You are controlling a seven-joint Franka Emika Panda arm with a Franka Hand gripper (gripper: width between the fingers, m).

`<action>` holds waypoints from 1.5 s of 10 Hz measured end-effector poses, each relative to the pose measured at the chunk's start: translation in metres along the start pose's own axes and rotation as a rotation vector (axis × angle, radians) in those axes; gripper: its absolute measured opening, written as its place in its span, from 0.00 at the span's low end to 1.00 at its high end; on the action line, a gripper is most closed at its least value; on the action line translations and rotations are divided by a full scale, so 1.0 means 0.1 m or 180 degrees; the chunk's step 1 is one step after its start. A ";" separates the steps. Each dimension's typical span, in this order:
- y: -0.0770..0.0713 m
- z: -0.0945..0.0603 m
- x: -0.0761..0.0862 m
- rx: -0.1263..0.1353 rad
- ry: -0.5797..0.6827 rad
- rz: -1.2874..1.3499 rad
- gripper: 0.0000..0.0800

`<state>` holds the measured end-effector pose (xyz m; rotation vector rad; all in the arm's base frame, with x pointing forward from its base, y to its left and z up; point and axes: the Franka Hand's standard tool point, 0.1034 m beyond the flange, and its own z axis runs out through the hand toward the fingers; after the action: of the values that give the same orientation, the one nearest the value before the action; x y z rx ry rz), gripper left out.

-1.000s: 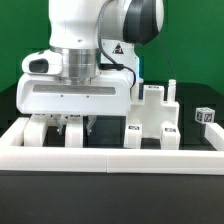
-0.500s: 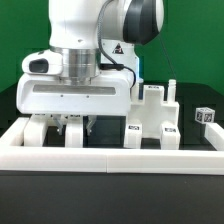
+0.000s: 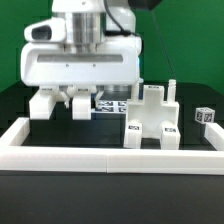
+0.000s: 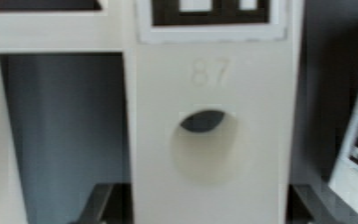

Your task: Assemble chair

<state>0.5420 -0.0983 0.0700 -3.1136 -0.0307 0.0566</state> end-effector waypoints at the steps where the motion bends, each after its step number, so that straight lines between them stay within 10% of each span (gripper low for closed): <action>1: 0.00 -0.03 0.01 0.0006 0.0007 0.0000 0.36; 5: -0.01 0.01 -0.01 0.0006 -0.0016 0.0004 0.36; 10: -0.44 -0.45 0.13 0.0105 0.0051 0.0114 0.36; 15: -0.49 -0.46 0.15 0.0104 0.0064 0.0152 0.36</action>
Offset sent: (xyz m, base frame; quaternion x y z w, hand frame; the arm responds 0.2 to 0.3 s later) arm 0.0000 0.0000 0.0000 0.0000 0.0000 0.0000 1.0000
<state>0.5576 -0.0499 0.1172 -3.0818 0.0445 0.0267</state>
